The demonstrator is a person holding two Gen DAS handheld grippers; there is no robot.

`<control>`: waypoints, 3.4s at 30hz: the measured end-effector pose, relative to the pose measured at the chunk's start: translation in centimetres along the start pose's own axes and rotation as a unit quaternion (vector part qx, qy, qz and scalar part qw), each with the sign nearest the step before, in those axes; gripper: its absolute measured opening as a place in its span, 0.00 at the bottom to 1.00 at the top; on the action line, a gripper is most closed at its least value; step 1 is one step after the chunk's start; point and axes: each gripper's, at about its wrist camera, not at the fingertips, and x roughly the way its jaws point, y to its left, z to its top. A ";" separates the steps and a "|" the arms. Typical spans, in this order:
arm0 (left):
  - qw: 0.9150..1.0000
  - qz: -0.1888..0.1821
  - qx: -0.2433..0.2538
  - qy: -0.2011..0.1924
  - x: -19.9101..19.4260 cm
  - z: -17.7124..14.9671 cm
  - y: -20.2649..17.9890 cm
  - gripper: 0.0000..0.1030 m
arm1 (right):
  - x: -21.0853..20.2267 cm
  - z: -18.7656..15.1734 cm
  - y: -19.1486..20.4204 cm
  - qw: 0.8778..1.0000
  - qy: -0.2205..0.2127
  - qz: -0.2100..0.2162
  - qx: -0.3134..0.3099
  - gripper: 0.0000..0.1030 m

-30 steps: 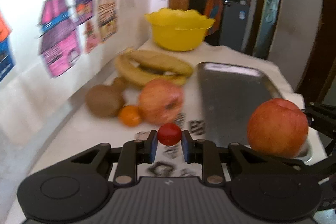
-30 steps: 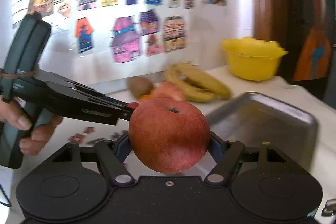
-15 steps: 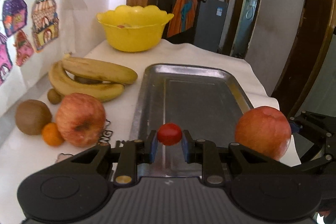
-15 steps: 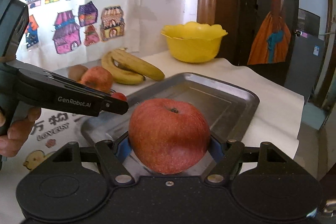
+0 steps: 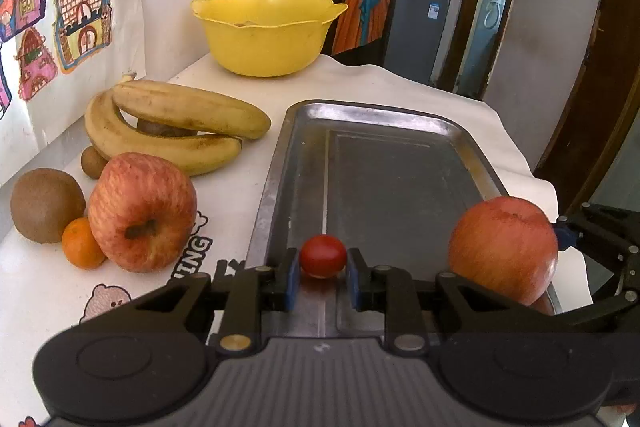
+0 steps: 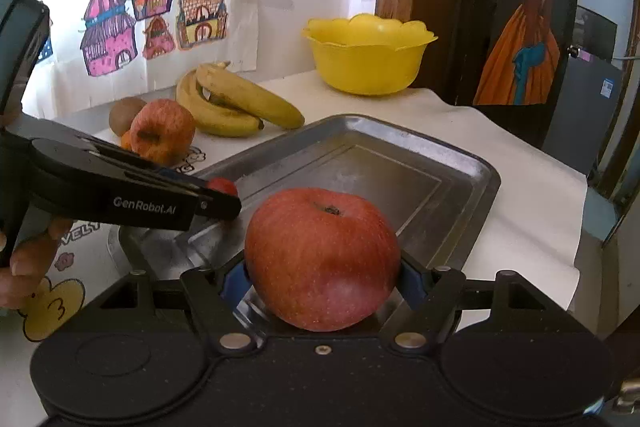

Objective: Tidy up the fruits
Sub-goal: 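Carry the apple onto the metal tray and open the right tool while the left tool releases the tomato there, then lift both open tools away from the tray, then grasp the second red apple with the right tool while the left tool grasps the mandarin orange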

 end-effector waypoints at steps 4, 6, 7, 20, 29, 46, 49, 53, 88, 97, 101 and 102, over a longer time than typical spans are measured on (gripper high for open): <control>1.000 -0.003 0.001 0.002 0.1 0.1 -0.2 0.26 | 0.5 0.0 0.2 1.000 0.016 -0.001 -0.003 0.73; 1.000 -0.003 -0.001 0.003 0.0 0.0 -0.2 0.26 | 0.6 0.1 0.2 1.000 0.020 -0.002 -0.004 0.73; 1.000 -0.003 -0.002 0.004 0.0 0.0 -0.2 0.27 | 0.5 0.1 0.3 1.000 0.019 -0.003 -0.004 0.73; 0.999 0.008 -0.022 -0.040 -5.4 -0.3 0.0 0.86 | -6.3 -0.3 1.4 0.997 -0.065 -0.030 0.025 0.97; 0.994 0.027 -0.036 -0.095 -12.2 -1.9 1.1 0.99 | -13.5 -1.0 5.3 0.990 -0.129 -0.055 0.031 0.99; 0.990 0.066 -0.041 -0.121 -20.9 -7.7 6.3 1.00 | -19.4 -3.1 14.9 0.991 -0.098 -0.076 0.052 0.99; 0.989 0.080 -0.041 -0.118 -21.3 -8.4 7.5 1.00 | -19.0 -3.0 16.2 0.992 -0.086 -0.057 0.074 0.99; 0.988 0.099 -0.046 -0.106 -21.6 -9.2 9.2 1.00 | -17.8 -2.9 18.5 0.994 -0.072 -0.037 0.071 0.99; 0.994 0.085 0.024 -0.058 -7.9 -3.2 13.9 0.98 | 5.5 10.8 10.2 0.988 -0.012 0.147 0.035 0.95; 0.997 0.060 0.009 -0.037 -5.0 -2.4 14.4 0.78 | 8.8 10.6 10.6 0.986 0.010 0.161 0.036 0.84; 0.998 0.051 0.006 -0.031 -4.2 -2.1 14.3 0.71 | 9.5 10.6 10.9 0.986 0.015 0.164 0.036 0.83; 0.998 0.051 0.006 -0.033 -4.1 -2.0 14.3 0.70 | 9.7 10.6 11.0 0.985 0.017 0.165 0.035 0.83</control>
